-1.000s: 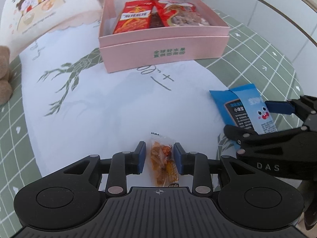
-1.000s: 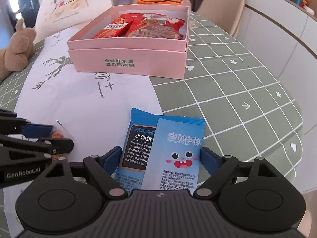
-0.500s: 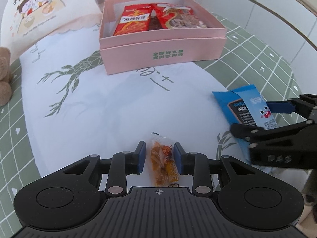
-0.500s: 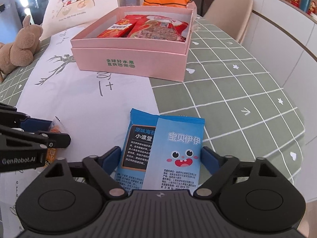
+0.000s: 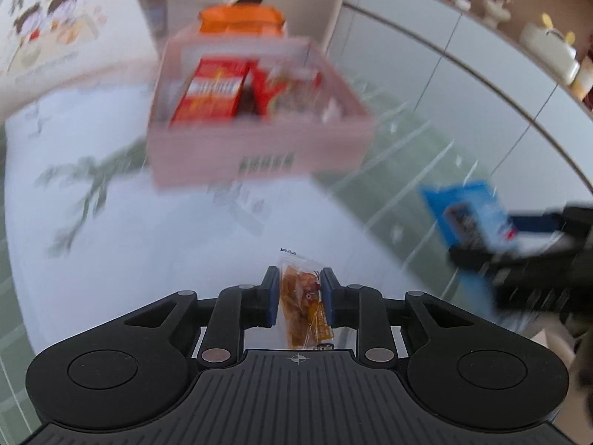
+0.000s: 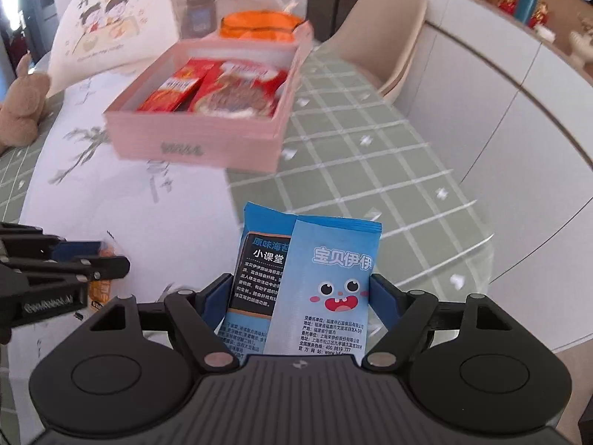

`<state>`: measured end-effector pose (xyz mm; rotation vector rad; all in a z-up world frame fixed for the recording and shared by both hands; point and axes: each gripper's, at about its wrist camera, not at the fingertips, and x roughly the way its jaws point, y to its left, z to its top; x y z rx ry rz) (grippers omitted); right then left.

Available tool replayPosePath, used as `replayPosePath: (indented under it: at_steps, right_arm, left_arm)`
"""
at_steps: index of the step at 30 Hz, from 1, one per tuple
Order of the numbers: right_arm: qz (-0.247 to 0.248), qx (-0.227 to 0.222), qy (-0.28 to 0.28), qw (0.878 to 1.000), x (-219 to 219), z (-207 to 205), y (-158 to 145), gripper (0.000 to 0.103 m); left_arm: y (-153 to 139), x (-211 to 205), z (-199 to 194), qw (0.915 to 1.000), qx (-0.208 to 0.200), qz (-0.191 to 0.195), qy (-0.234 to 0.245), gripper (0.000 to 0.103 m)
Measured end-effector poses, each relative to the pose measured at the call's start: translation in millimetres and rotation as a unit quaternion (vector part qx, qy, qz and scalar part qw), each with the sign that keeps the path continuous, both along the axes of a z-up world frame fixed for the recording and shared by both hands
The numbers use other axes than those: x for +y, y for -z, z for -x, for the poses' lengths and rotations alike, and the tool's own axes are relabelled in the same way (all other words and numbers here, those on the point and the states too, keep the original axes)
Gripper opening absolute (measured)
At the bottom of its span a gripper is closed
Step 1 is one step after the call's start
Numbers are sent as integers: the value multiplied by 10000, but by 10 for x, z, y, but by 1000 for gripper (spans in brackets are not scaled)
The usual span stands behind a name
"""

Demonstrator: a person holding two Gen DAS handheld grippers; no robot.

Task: Organize snacks
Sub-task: 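Carry the orange sausage packet into the pink box with the left tool, then drop the two blue snack bars into the pink box with the right tool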

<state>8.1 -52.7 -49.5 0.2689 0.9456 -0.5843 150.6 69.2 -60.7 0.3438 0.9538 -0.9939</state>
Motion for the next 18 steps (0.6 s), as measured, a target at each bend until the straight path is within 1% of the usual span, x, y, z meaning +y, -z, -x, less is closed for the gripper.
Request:
replayPosePath:
  at_steps: [4,5,7,9,11,12,13,14,15,18]
  right_arm:
    - [-36,-120,-224,9997,-184,-106,38,79]
    - [-63,-185,-347,9992,-242,-143,55,79]
    - [-73,-225,-489,9985,-348,-214,80,79]
    - [-218,-282,-613,9975,-445,-278,107,79]
    - [-295,-272,-790,9961,-514,-348,175,79]
    - [-286,-206,-854,9957,-536,-385,226,79]
    - [-309,-145,-898,9954,-557,-413,273,79]
    - [-384,-92,-934,9948,-590,-436,322,79]
    - [-453,-58,-961,9943,-605,-450,362,79]
    - [-464,8,-1081,9931,-637,-453,418,79]
  left_arm:
    - [-350,-398,-217,9985,-432,268,-185,28]
    - [-426,-527,-305,9976,-559,293,-292,28]
    - [-491,-776,-511,9960,-667,278,-528,28]
    - [-447,-1018,-732,9939,-828,170,-707,28]
    - [-314,-1212,-931,9922,-961,1,-795,29]
    - [-203,-1297,-1047,9928,-850,-130,-832,29]
    - [-73,-1357,-1183,9941,-550,-318,-876,30]
    - [39,-1406,-1281,9942,-318,-412,-936,33]
    - [31,-1410,-1294,9938,-488,-275,-957,34]
    - [34,-1504,-1236,9921,-772,-538,-832,34]
